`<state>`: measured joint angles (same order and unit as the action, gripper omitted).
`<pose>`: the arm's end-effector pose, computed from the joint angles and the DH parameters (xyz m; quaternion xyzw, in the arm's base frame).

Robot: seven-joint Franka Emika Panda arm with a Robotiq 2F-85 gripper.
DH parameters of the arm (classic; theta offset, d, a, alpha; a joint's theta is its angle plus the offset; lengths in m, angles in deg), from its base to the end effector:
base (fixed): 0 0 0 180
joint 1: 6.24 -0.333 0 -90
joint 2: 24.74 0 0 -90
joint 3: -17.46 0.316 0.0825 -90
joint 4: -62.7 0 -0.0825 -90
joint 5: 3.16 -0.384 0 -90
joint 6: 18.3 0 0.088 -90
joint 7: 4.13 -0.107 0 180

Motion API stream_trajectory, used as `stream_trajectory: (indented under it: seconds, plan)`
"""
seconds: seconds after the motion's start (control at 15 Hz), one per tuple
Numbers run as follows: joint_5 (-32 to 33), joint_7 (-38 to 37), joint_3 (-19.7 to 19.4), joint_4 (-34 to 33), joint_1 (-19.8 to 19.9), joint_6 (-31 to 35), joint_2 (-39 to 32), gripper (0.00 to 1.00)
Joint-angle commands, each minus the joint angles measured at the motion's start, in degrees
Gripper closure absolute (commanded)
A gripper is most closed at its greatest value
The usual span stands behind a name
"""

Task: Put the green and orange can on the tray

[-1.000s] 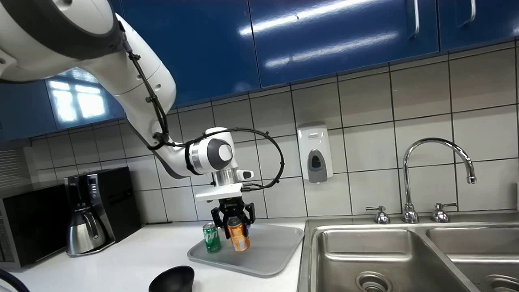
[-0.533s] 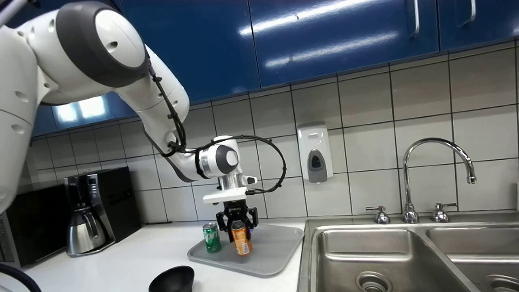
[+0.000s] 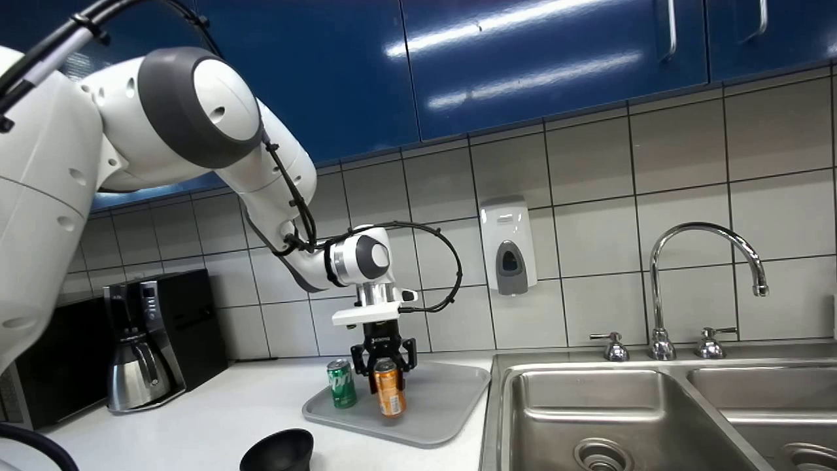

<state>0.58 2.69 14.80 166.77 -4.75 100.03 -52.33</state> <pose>0.6205 -0.0468 0.2573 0.9916 0.0432 -0.1190 0.0265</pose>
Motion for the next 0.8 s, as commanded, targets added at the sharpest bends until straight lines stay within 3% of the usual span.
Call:
stream_trajectory:
  seconds: [0.0,0.67,0.73]
  plan:
    - [-0.40,-1.31,0.53,-4.72,0.40,-3.98,-2.41,0.61]
    - [-0.26,-1.12,0.51,-6.90,0.50,-4.58,-5.02,0.61]
    - [-0.08,-1.23,0.43,-7.03,0.43,-4.83,-5.11,0.20]
